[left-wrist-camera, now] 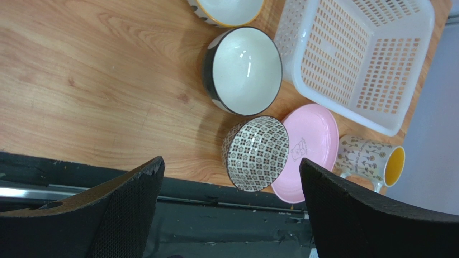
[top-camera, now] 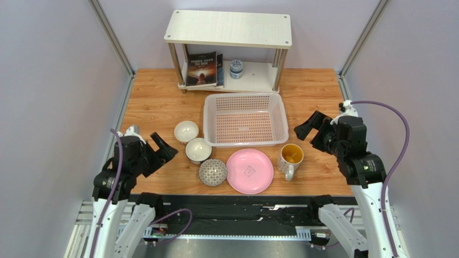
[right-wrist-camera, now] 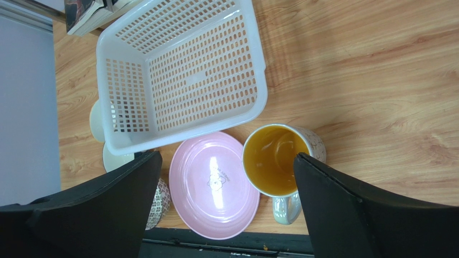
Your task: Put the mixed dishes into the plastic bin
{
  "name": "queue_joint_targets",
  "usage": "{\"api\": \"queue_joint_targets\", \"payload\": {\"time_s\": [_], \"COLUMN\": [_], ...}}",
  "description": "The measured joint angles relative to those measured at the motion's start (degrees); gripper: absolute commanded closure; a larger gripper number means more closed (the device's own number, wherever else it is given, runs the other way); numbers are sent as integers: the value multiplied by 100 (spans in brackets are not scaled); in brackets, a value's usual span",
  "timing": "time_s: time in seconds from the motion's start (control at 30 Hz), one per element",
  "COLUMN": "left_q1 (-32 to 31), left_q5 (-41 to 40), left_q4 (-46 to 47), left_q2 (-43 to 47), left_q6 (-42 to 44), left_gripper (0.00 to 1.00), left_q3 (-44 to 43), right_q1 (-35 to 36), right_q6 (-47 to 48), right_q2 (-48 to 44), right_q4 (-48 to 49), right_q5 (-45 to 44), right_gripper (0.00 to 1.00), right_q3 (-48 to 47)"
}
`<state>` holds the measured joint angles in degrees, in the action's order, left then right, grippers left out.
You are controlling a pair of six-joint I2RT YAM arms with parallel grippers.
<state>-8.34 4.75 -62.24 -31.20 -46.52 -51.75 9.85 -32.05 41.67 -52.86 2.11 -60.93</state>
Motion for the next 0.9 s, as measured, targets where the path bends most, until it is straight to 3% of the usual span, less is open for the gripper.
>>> {"api": "queue_joint_targets", "payload": {"time_s": [0.13, 0.37, 0.43, 0.73, 0.9], "left_q1": [0, -9, -11, -15, -15], "left_q5": [-13, 1462, 1670, 1405, 1231], "left_q4": [-52, 621, 675, 197, 17], "left_q2": [146, 391, 415, 81, 144], "left_q6": [-59, 85, 72, 592, 693], "left_gripper": [1, 1, 7, 2, 3], "left_q3": [149, 916, 968, 72, -85], "right_q1": [15, 15, 15, -52, -1351], "right_q6": [-131, -271, -350, -385, -260], "right_q2": [-4, -7, -7, 621, 901], "right_q4": [-101, -306, -389, -817, -973], "right_q5": [85, 190, 179, -92, 83], "right_gripper": [0, 0, 0, 0, 1], "right_q3": [17, 20, 17, 96, 109]}}
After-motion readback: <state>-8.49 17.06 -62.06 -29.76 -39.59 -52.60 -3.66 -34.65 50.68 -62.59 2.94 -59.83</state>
